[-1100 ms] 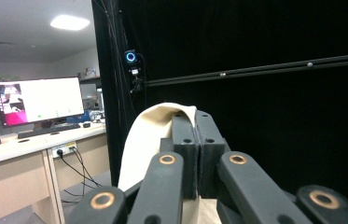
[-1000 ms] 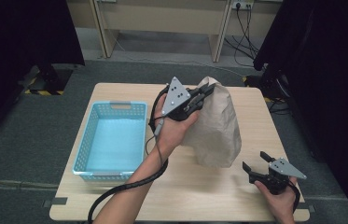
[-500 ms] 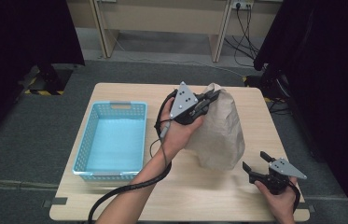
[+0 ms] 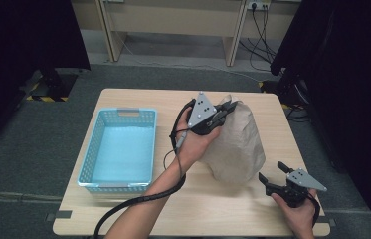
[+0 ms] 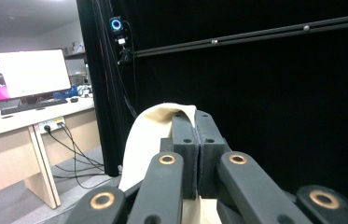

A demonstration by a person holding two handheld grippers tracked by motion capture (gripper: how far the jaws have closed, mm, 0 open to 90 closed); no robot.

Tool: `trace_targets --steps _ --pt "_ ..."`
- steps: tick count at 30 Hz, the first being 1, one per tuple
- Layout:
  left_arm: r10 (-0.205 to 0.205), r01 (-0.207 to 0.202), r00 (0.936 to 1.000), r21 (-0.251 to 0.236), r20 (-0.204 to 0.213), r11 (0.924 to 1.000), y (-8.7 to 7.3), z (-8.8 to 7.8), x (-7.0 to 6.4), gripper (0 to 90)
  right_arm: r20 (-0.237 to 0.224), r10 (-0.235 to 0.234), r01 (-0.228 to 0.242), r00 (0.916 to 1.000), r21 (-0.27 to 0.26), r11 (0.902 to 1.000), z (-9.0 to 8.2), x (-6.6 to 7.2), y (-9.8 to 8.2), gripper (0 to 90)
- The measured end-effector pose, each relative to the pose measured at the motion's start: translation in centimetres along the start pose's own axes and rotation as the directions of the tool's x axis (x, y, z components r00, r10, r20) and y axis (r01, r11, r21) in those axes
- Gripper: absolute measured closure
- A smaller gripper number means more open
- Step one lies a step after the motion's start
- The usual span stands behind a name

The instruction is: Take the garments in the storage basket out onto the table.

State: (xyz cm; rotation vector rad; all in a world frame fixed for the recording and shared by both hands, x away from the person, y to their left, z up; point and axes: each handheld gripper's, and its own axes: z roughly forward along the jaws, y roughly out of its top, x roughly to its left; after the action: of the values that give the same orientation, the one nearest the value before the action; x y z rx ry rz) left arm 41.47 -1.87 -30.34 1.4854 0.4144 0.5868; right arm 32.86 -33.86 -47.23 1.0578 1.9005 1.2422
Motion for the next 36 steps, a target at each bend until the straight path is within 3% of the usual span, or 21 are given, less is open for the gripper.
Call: trace_targets --steps 17,26,30,36 --pt "-0.022 0.021 0.9997 0.071 0.008 0.9973 -2.2 1.4 0.1 89.4 -0.001 0.000 0.000 1.0000 0.001 1.0000 0.0 0.0 0.0 16.8" --pt "-0.039 0.034 0.9987 0.127 0.033 0.9913 -3.8 2.5 0.1 87.5 -0.001 0.001 -0.001 1.0000 0.001 1.0000 0.0 0.0 0.0 16.8" --pt "-0.051 0.044 0.9978 0.160 0.042 0.9862 -4.7 3.0 0.1 83.9 -0.002 0.001 -0.001 1.0000 0.001 1.0000 0.0 0.0 0.0 16.8" --pt "-0.042 0.028 0.9967 0.183 0.070 0.9826 -5.4 3.5 -0.1 62.4 0.004 -0.018 0.018 0.9998 0.005 0.9998 0.0 0.2 0.0 16.8"
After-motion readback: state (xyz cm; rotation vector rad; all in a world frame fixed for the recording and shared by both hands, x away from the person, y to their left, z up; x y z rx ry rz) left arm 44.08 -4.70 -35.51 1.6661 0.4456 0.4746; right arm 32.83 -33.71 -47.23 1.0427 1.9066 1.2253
